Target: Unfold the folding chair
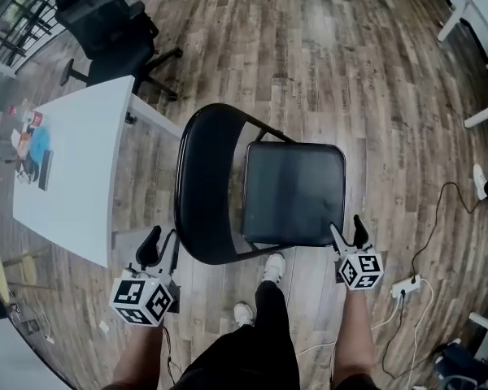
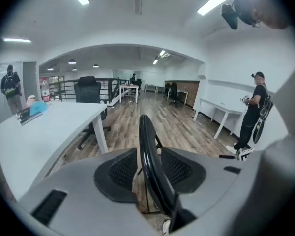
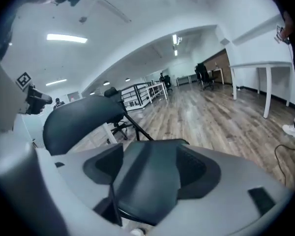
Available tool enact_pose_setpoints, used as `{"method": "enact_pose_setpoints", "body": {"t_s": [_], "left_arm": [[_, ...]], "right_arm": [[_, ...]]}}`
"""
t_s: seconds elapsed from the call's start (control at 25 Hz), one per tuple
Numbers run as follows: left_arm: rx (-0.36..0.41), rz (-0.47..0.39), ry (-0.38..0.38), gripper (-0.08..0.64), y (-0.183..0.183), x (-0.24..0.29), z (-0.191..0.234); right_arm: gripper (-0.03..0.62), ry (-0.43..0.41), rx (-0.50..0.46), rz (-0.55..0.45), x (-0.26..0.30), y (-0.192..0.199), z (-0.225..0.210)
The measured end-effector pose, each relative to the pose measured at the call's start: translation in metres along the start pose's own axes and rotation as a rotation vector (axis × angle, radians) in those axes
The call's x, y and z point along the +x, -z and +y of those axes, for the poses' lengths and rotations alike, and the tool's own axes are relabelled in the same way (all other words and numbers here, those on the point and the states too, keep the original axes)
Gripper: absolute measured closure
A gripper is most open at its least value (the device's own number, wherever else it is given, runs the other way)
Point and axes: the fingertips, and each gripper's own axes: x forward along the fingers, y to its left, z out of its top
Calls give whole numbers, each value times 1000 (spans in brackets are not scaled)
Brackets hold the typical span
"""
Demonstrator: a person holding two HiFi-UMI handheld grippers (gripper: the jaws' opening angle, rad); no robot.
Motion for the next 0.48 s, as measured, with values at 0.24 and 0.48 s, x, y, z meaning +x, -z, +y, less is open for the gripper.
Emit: {"method": "enact_pose_setpoints", "body": {"t_s": [0.24, 0.48], "left_arm": [[15, -123, 37, 554, -5, -92, -28], [0, -258, 223, 555, 10, -198, -74]], "right_arm": [[537, 23, -200, -153, -115, -71, 144], [577, 112, -262, -262, -239, -121, 243]]}}
